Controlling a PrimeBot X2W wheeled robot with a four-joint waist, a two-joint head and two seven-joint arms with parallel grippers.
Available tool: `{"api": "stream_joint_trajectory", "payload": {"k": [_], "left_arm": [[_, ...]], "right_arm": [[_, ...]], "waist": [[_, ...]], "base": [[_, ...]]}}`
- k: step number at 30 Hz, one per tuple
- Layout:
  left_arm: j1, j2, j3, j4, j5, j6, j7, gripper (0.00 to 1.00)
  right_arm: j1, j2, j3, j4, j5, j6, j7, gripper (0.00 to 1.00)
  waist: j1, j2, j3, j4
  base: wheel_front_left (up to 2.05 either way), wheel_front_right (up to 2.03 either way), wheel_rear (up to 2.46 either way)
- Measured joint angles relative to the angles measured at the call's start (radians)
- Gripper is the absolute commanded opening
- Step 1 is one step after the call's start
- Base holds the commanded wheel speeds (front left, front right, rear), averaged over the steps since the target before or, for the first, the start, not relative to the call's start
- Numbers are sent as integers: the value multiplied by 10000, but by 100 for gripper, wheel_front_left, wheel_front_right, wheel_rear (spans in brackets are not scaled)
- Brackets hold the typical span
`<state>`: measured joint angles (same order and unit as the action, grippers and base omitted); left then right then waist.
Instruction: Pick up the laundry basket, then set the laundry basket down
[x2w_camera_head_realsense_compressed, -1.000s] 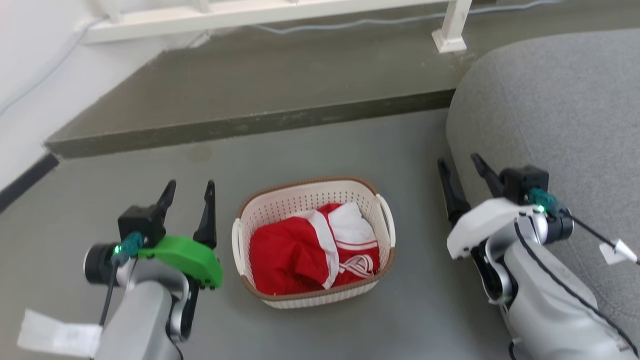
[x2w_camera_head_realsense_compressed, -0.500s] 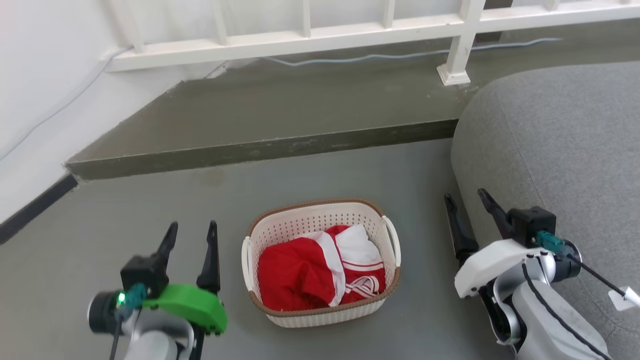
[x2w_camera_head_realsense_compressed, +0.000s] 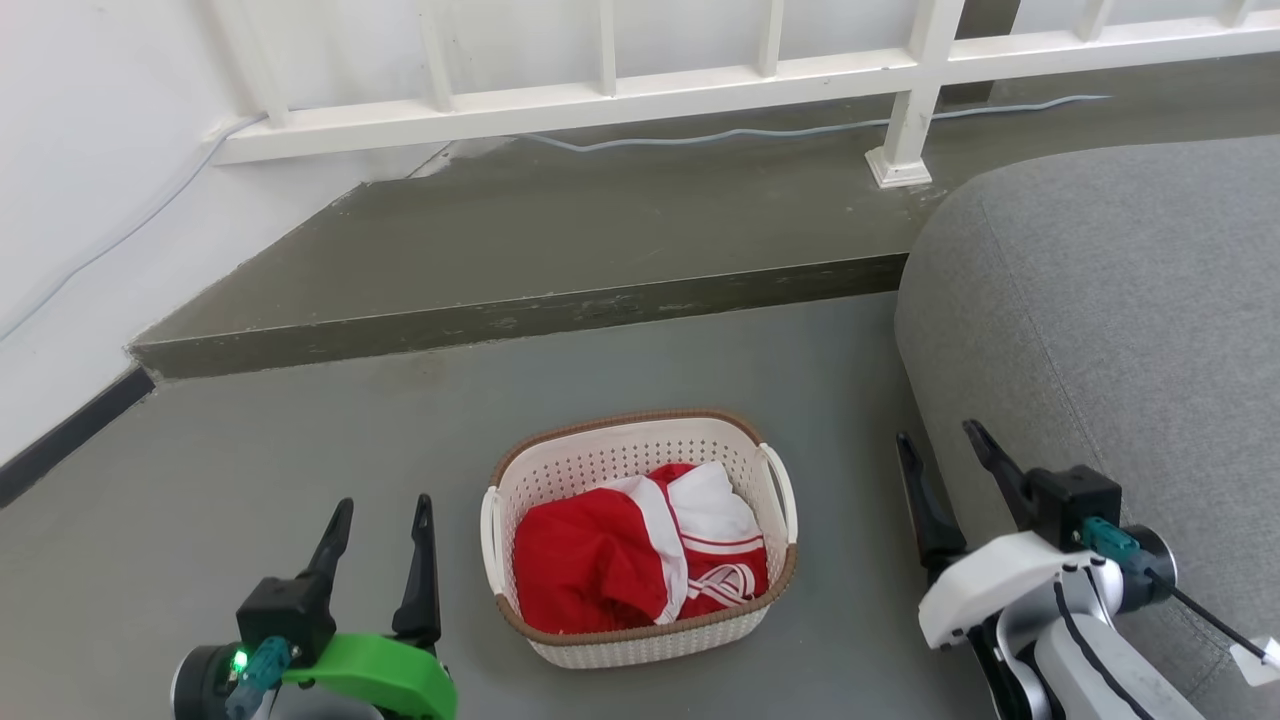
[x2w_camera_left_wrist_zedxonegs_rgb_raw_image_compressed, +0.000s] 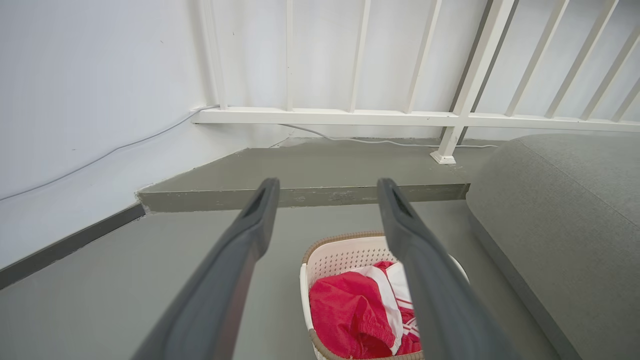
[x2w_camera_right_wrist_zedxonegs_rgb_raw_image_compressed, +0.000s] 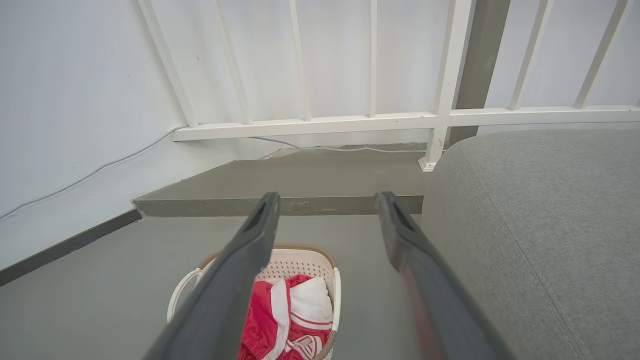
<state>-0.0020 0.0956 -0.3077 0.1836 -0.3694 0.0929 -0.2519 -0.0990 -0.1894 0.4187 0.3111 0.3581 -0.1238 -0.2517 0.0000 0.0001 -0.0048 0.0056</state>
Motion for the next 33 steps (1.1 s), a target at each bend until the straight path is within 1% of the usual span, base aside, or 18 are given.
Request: {"api": "stream_joint_trajectory", "payload": {"k": [13,21,33], "left_arm": [[748,-52,267,-548,313,58,0,100],[933,-65,268,-681,364,136,0,100],[1108,-73,282,-840,399,138,0,100]], "right_arm": [[719,-82,-290,-581,-439,-2,0,100],[944,-44,-456,-817,-518,-2,0,100],[1291,31,-650,-1011,-621,-12,0,100]], "waist": [[0,0,-2,10],[0,0,1,34],[0,0,64,40]], "base": [[0,0,0],[0,0,0],[0,0,0]]}}
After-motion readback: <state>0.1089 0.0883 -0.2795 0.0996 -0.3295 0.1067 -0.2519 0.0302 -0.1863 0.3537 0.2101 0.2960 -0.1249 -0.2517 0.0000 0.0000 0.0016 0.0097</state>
